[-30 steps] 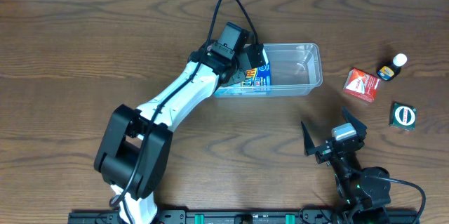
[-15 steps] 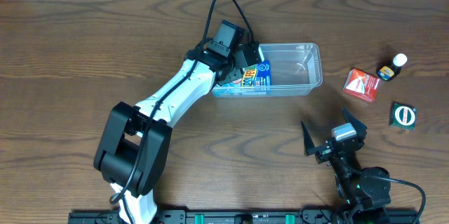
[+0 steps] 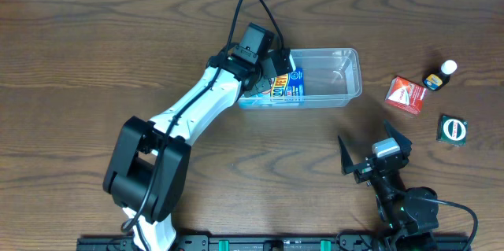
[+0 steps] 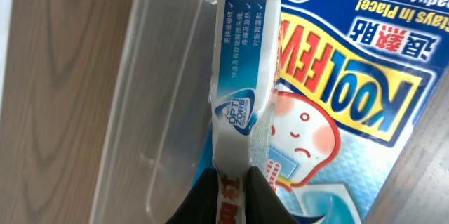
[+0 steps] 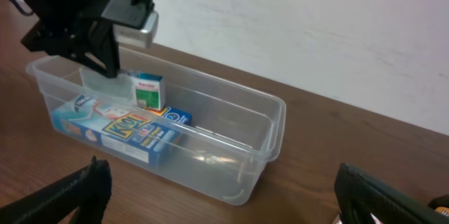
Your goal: Pack container
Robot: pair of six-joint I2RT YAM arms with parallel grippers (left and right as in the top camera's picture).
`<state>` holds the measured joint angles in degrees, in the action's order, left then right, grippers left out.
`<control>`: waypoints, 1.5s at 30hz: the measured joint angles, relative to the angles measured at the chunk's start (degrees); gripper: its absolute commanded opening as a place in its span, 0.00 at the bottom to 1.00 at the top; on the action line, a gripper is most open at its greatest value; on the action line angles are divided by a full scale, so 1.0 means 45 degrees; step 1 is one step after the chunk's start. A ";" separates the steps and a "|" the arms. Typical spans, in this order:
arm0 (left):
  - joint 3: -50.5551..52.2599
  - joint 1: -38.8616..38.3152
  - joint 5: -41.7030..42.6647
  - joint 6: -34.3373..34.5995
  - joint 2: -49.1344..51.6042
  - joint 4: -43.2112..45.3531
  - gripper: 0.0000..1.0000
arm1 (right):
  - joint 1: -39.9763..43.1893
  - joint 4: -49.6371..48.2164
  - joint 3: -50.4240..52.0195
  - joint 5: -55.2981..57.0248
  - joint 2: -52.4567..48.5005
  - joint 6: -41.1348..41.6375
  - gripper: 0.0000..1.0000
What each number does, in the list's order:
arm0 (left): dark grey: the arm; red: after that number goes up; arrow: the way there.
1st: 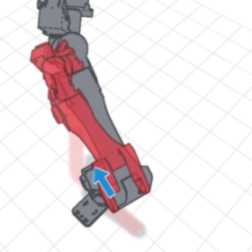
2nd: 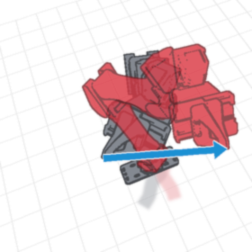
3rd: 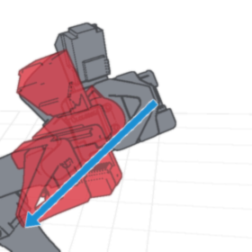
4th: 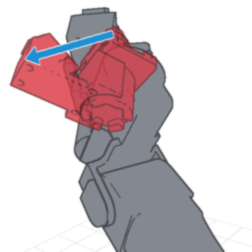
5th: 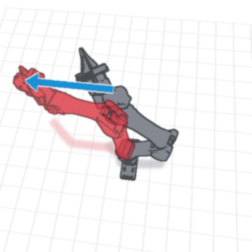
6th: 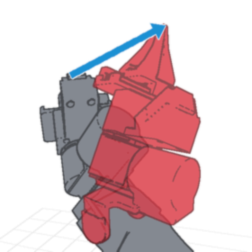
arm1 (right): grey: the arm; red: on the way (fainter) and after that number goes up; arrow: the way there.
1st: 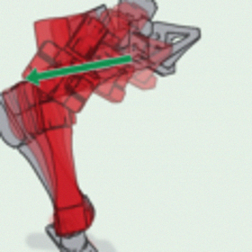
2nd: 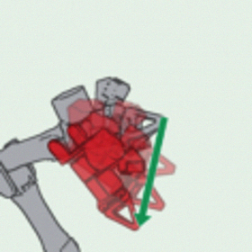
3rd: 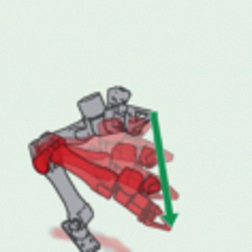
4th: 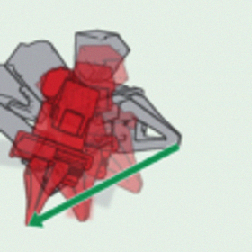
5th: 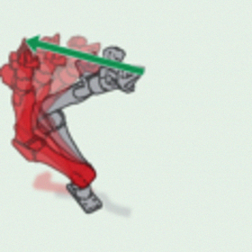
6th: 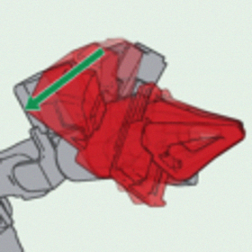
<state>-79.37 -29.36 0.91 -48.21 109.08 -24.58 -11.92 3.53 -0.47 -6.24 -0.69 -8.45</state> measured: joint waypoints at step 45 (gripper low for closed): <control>-0.0049 0.5110 -0.5294 1.5008 -0.3905 -0.1088 0.98 | 0.0005 -0.0005 0.0000 -0.0005 0.0000 0.0000 0.99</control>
<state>-79.59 -6.37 -22.92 19.33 91.50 -29.47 -11.90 3.51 -0.47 -6.26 -0.69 -8.45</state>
